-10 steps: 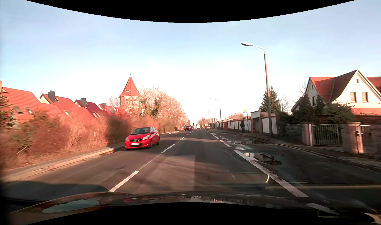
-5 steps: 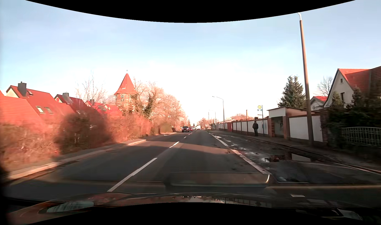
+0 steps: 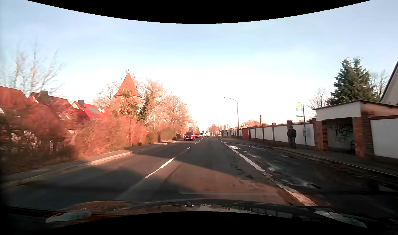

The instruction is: Follow the waypoints while adhering to traffic rules and regulations

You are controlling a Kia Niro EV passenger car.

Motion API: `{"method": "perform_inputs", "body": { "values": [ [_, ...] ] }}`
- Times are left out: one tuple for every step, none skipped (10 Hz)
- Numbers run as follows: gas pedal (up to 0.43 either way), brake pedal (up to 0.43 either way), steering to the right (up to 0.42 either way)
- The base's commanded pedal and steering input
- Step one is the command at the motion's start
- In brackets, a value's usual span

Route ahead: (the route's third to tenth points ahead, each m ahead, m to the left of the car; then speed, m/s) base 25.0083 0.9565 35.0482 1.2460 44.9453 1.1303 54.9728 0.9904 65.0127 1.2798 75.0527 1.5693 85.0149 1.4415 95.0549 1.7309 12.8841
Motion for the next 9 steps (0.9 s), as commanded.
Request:
{"method": "perform_inputs", "body": {
  "values": [
    [0.110,0.000,-0.004],
    [0.110,0.000,-0.004],
    [0.118,0.000,-0.004],
    [0.118,0.000,-0.004],
    [0.118,0.000,-0.004],
    [0.118,0.000,-0.004],
    [0.118,0.000,-0.004],
    [0.118,0.000,-0.004],
    [0.118,0.000,-0.004]
  ]
}}
